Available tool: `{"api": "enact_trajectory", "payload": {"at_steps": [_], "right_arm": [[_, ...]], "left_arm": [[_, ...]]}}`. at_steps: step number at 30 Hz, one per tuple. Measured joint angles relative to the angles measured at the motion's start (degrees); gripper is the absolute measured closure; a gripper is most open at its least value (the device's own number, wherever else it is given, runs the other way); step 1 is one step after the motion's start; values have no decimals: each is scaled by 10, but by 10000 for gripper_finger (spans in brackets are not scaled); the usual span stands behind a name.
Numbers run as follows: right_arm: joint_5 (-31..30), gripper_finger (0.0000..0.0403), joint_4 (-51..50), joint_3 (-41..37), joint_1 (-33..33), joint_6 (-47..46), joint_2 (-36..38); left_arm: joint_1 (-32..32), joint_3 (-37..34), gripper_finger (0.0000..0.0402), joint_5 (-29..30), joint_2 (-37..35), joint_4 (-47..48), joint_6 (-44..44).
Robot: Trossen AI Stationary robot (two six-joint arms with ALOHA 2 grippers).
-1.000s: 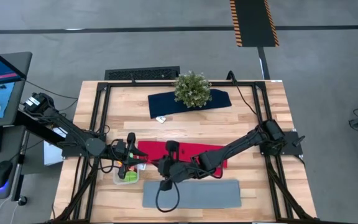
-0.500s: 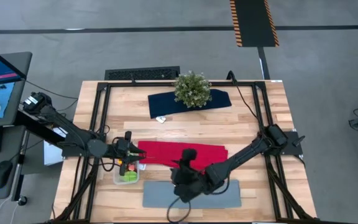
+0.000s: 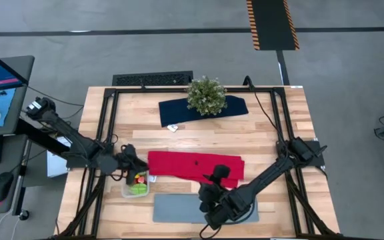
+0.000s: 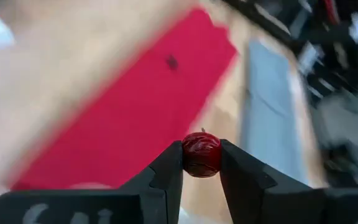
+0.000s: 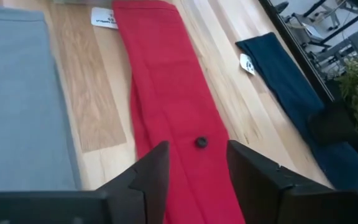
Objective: Pick and placing Produce into tupperware
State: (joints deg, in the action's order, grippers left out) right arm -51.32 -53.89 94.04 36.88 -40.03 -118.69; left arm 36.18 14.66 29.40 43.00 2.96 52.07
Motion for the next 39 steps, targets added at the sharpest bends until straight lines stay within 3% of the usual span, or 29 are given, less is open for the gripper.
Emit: {"api": "enact_trajectory", "payload": {"at_steps": [5, 9, 17, 24, 33, 39], "right_arm": [[0, 230, 0, 0, 4, -5, 0], [-1, 232, 3, 0, 4, -5, 0], [-1, 230, 3, 0, 4, -5, 0], [-1, 234, 6, 0, 4, -6, 0], [0, 232, 8, 0, 4, -6, 0], [0, 232, 9, 0, 4, -6, 0]], "left_arm": [[19, 0, 315, -89, -5, 37, 99], [37, 0, 315, -120, -18, 75, 182], [47, 0, 315, -169, -54, 99, 206], [48, 0, 307, -171, -96, 248, 302], [47, 0, 292, -154, -98, 257, 329], [47, 0, 292, -158, -98, 234, 297]]}}
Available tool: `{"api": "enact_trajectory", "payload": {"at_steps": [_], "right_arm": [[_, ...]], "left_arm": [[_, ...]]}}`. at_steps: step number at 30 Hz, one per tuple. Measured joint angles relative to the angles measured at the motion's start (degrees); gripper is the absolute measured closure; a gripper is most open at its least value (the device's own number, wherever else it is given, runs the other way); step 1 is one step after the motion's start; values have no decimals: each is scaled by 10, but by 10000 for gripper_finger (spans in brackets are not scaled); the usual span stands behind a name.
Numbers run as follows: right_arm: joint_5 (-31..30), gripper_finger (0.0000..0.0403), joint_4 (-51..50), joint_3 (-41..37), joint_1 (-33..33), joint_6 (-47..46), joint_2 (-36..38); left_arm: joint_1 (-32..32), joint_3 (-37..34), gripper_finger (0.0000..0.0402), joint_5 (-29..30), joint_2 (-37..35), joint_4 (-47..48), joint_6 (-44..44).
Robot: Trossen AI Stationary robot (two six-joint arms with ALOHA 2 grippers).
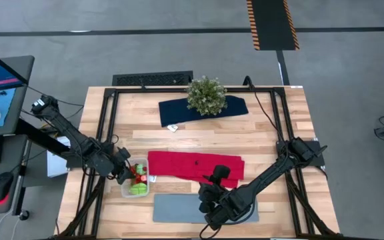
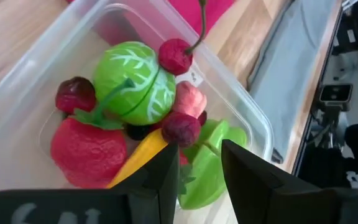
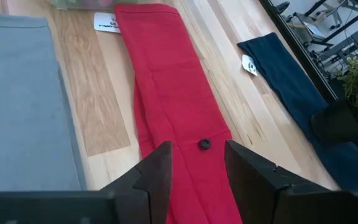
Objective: Pick and placing Produce into tupperware
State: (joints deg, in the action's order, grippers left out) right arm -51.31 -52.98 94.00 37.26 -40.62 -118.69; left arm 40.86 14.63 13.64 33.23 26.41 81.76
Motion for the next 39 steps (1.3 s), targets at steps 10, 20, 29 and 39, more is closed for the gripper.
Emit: {"api": "enact_trajectory", "payload": {"at_steps": [10, 20, 29, 39], "right_arm": [[-2, 233, 10, -13, -17, 4, 0], [3, 239, 52, -82, -87, 31, -1], [70, 249, 146, -82, -136, 111, -7], [264, 318, 215, -82, -156, 314, -5]], "left_arm": [[0, 0, 292, 82, 0, -41, -92], [0, 0, 292, 245, 6, -271, -332], [0, 0, 292, 461, 52, -467, -500], [-28, 0, 292, 444, 136, -574, -574]]}}
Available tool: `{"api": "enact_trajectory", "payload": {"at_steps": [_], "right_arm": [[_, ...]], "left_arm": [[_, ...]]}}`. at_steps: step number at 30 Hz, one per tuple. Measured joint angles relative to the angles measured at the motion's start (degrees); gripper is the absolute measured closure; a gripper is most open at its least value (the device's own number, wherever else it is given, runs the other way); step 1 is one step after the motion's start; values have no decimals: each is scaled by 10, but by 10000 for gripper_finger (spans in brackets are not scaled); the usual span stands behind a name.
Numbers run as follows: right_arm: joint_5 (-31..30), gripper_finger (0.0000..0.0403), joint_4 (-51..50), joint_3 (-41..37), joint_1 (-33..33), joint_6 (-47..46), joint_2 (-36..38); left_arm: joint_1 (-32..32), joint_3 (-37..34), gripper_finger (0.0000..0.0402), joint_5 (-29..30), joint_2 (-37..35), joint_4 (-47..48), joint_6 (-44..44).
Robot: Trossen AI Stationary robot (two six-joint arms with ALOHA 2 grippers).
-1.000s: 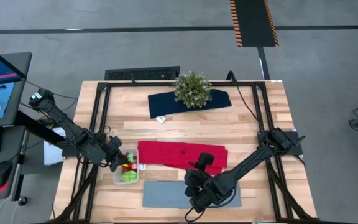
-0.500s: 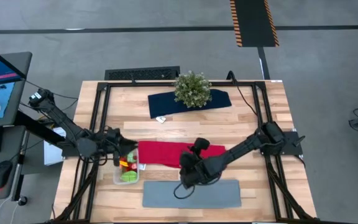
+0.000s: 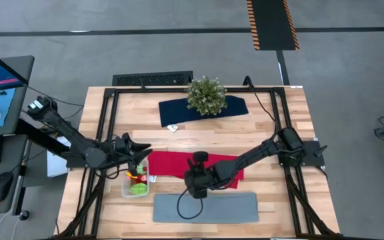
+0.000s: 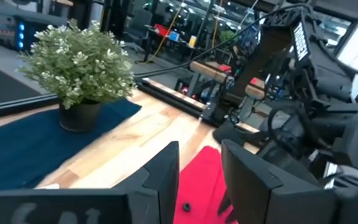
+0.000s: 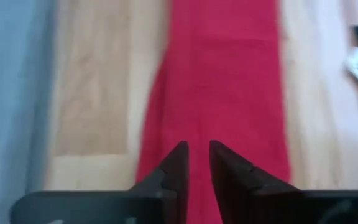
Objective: Pick and placing Produce into tupperware
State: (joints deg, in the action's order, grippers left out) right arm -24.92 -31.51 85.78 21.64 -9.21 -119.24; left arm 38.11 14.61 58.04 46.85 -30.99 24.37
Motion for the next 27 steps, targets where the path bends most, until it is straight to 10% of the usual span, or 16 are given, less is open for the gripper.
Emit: {"api": "enact_trajectory", "payload": {"at_steps": [15, 27], "right_arm": [[41, 382, -84, -67, -23, 25, 106], [70, 370, 419, -480, 21, 28, 428]], "left_arm": [[-8, 0, 292, -52, 17, -33, -36], [-17, 0, 292, -51, 19, -32, -37]]}}
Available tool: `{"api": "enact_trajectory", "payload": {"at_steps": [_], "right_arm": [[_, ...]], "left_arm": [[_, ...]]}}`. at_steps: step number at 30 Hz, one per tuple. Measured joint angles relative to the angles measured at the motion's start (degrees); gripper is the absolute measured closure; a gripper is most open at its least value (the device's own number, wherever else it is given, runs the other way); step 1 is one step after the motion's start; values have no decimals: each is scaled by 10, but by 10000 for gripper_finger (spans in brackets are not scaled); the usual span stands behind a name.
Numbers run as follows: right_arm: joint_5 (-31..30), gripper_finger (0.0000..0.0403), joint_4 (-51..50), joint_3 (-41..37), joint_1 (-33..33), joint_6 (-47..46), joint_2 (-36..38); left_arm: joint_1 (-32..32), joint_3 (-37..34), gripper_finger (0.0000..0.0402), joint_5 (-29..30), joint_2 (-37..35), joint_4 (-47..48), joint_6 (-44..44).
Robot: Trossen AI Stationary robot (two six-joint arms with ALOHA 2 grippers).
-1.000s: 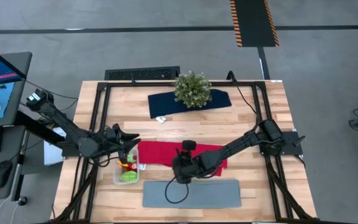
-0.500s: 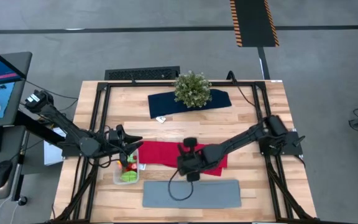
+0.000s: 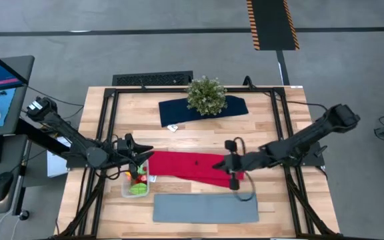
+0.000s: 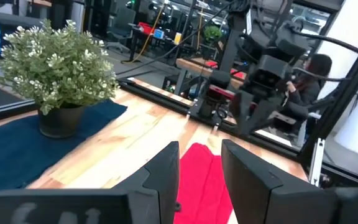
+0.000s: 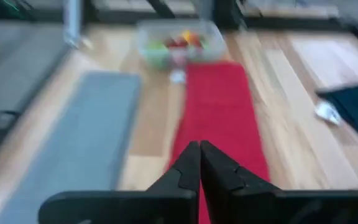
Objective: Pick and placing Produce into tupperware
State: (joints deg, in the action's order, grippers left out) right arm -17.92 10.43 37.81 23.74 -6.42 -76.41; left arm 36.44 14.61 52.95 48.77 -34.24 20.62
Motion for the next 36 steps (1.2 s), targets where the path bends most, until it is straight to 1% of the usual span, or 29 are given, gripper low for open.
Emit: {"api": "enact_trajectory", "payload": {"at_steps": [3, 6, 9, 11, 13, 15, 17, 21, 23, 26, 30, 33, 36], "right_arm": [[-8, 378, 82, -67, -17, 1, 35], [-47, 380, 90, -103, -41, -51, 41], [-47, 372, 101, -111, -56, -124, 39], [-47, 363, 120, -111, -59, -134, 17], [-44, 354, 127, -113, -54, -125, -8], [-27, 346, 176, -110, -49, -113, -41], [-15, 338, 204, -110, -48, -113, -78], [-7, 308, 221, -90, -61, -131, -124], [21, 287, 234, -77, -65, -131, -145], [46, 256, 246, -54, -66, -127, -179], [48, 225, 248, -26, -68, -126, -223], [48, 217, 249, -6, -73, -126, -255], [48, 219, 246, 3, -78, -119, -274]], "left_arm": [[-19, 0, 292, 1, 0, -4, 0], [-38, 0, 292, -3, 0, -14, 9], [-51, 0, 292, -14, 0, -12, 11], [-56, 0, 292, -17, 3, -13, 11], [-57, 0, 292, -17, 8, -12, 15], [-57, 0, 292, -17, 15, -12, 18], [-57, 0, 292, -21, 20, -13, 19], [-57, 0, 292, -23, 20, -13, 20], [-57, 0, 292, -31, 21, -13, 20], [-57, 0, 292, -32, 20, -13, 20], [-57, 0, 292, -32, 20, -13, 21], [-57, 0, 292, -33, 20, -12, 23], [-57, 0, 292, -33, 20, -13, 24]]}}
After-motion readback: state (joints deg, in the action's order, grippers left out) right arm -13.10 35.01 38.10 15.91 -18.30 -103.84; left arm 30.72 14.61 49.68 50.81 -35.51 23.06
